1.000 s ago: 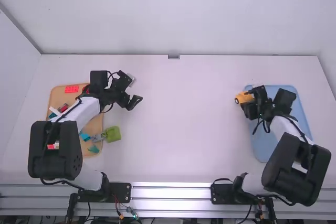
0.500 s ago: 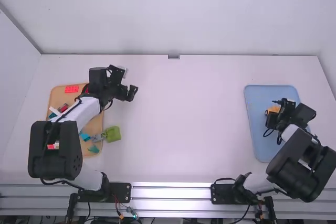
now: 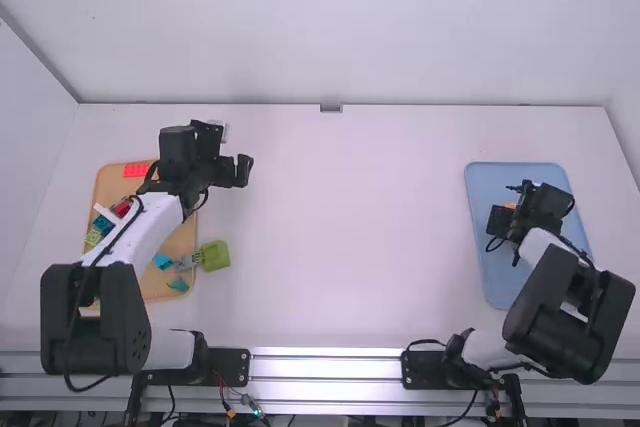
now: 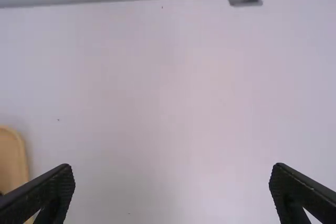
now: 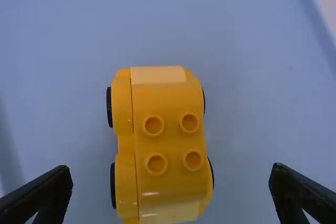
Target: Assemble lego blocks to make yellow taxi
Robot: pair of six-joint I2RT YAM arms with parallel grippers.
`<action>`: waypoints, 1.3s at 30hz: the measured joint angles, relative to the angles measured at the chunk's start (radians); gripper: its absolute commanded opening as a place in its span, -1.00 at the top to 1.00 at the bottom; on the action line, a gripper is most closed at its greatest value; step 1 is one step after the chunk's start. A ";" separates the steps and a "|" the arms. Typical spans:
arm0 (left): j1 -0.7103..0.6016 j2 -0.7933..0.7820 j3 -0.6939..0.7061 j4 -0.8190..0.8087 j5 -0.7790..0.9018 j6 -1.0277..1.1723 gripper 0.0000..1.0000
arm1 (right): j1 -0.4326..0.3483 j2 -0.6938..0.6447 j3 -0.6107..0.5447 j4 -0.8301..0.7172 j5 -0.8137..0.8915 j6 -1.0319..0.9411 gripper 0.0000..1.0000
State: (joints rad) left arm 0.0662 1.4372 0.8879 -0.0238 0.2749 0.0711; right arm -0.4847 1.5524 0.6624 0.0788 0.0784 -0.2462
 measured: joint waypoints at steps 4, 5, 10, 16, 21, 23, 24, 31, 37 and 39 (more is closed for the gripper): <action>0.000 -0.121 0.000 -0.039 0.000 0.000 -0.98 | 0.071 -0.130 0.000 -0.055 0.060 0.037 -0.97; 0.000 -0.148 0.000 -0.048 0.000 0.000 -0.98 | 0.086 -0.159 0.000 -0.063 0.067 0.039 -0.97; 0.000 -0.302 0.000 -0.091 0.000 0.000 -0.98 | 0.193 -0.367 0.000 -0.114 0.089 0.053 -0.97; 0.000 -0.480 0.000 -0.098 0.000 0.000 -0.96 | 0.338 -0.652 0.000 -0.156 0.090 0.058 -0.95; -0.032 -0.556 -0.026 -0.056 -0.026 -0.018 -0.86 | 0.396 -0.753 -0.009 -0.111 0.073 0.080 -0.85; -0.058 -0.578 -0.057 -0.030 -0.045 -0.037 -0.80 | 0.421 -0.775 -0.043 -0.085 0.055 0.102 -0.78; -0.060 -0.582 -0.064 -0.025 -0.048 -0.039 -0.78 | 0.428 -0.779 -0.054 -0.081 0.049 0.109 -0.77; -0.064 -0.683 -0.180 0.018 -0.143 -0.062 -0.54 | 0.485 -0.879 -0.181 -0.082 -0.043 0.200 -0.51; -0.064 -0.804 -0.295 0.018 -0.229 -0.067 -0.30 | 0.484 -1.007 -0.296 -0.082 -0.069 0.229 -0.26; -0.064 -0.843 -0.335 0.018 -0.243 -0.069 -0.22 | 0.484 -1.048 -0.339 -0.082 -0.072 0.236 -0.18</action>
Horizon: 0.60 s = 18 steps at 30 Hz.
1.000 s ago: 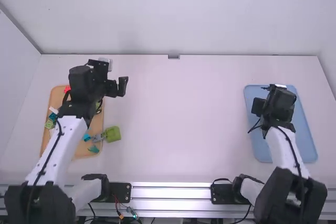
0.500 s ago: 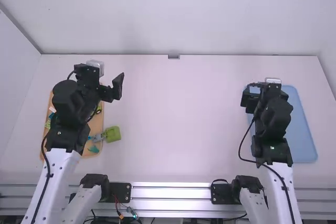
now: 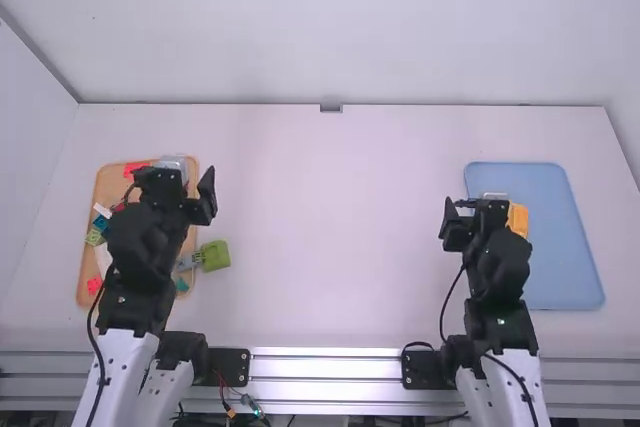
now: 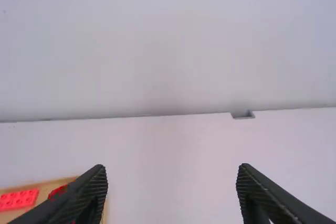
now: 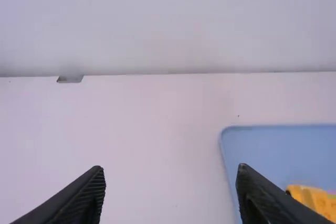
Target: Assemble lego blocks to make yellow taxi
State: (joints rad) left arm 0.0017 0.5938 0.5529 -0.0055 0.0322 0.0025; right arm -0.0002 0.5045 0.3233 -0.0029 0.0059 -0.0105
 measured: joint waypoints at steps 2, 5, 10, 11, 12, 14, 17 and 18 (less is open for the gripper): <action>0.000 -0.052 -0.052 0.000 -0.012 -0.003 -0.10 | 0.000 -0.052 -0.053 0.000 -0.001 0.004 -0.06; 0.000 -0.126 -0.127 0.000 -0.019 -0.003 0.03 | 0.000 -0.125 -0.127 0.000 -0.003 0.004 0.07; 0.000 -0.235 -0.230 0.000 -0.019 -0.003 0.25 | 0.000 -0.229 -0.232 0.000 -0.003 0.006 0.28; 0.000 -0.264 -0.260 0.000 -0.020 -0.003 0.31 | 0.000 -0.257 -0.260 0.000 -0.003 0.005 0.33; 0.000 -0.277 -0.274 0.000 -0.020 -0.003 0.33 | 0.000 -0.269 -0.272 0.000 -0.004 0.004 0.36; 0.000 -0.327 -0.325 0.000 -0.023 -0.003 0.43 | 0.000 -0.314 -0.312 0.006 -0.003 0.006 0.45; 0.000 -0.387 -0.387 -0.001 -0.027 -0.003 0.54 | 0.000 -0.368 -0.312 0.009 -0.005 0.006 0.55; 0.000 -0.410 -0.409 0.000 -0.027 -0.003 0.58 | 0.000 -0.393 -0.312 0.009 -0.005 0.006 0.59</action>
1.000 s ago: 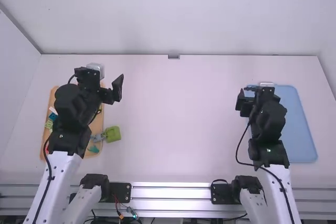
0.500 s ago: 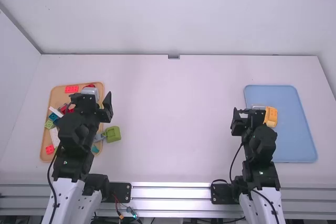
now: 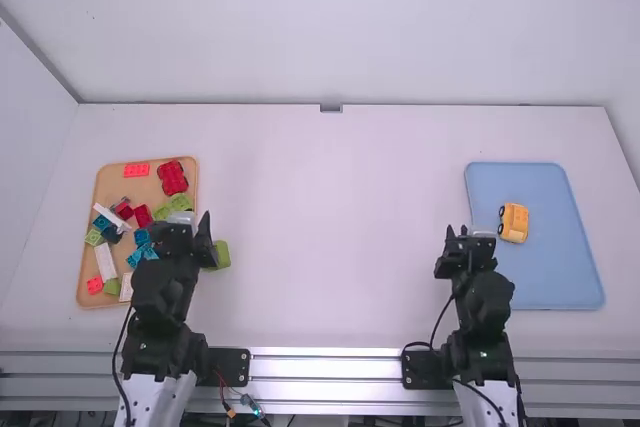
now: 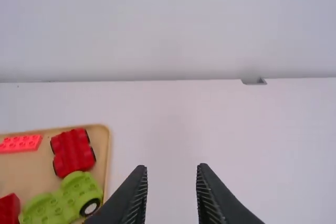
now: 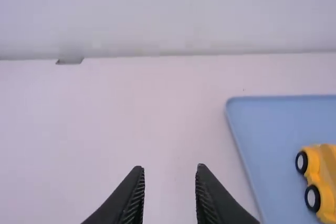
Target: Assemble lego blocks to make yellow taxi
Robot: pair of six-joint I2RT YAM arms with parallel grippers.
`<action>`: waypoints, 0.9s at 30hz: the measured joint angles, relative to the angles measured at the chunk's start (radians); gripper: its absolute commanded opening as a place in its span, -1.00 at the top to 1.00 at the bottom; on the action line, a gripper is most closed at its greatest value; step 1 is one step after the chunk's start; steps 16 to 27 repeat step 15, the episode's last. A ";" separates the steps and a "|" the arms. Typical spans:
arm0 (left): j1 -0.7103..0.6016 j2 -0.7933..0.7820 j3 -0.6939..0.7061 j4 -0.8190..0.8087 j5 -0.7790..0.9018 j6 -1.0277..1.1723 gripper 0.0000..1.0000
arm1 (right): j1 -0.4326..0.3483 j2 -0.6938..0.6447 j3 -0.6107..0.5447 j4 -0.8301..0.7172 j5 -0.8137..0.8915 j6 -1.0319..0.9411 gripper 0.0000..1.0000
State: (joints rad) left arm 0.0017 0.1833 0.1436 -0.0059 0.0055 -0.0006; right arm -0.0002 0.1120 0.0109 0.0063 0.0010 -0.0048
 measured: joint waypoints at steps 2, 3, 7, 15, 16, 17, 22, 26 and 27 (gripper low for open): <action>0.000 -0.031 -0.031 0.000 0.000 0.000 0.64 | 0.000 -0.030 0.000 0.000 0.001 -0.001 0.64; 0.000 -0.046 -0.045 0.000 0.000 0.000 0.66 | 0.000 -0.044 0.000 0.000 0.001 0.000 0.67; 0.000 -0.110 -0.110 0.000 0.000 0.000 0.78 | 0.000 -0.100 0.000 0.000 0.001 -0.001 0.78; 0.000 -0.176 -0.132 0.006 -0.003 0.000 0.95 | 0.000 -0.104 0.000 0.000 -0.001 0.000 0.96; 0.000 -0.176 -0.132 0.006 -0.003 0.000 0.95 | 0.000 -0.104 0.000 0.000 -0.001 0.000 0.96; 0.000 -0.176 -0.132 0.006 -0.003 0.000 0.95 | 0.000 -0.104 0.000 0.000 -0.001 0.000 0.96; 0.000 -0.176 -0.132 0.006 -0.003 0.000 0.95 | 0.000 -0.104 0.000 0.000 -0.001 0.000 0.96; 0.000 -0.176 -0.132 0.006 -0.003 0.000 0.95 | 0.000 -0.104 0.000 0.000 -0.001 0.000 0.96; 0.000 -0.176 -0.132 0.006 -0.003 0.000 0.95 | 0.000 -0.104 0.000 0.000 -0.001 0.000 0.96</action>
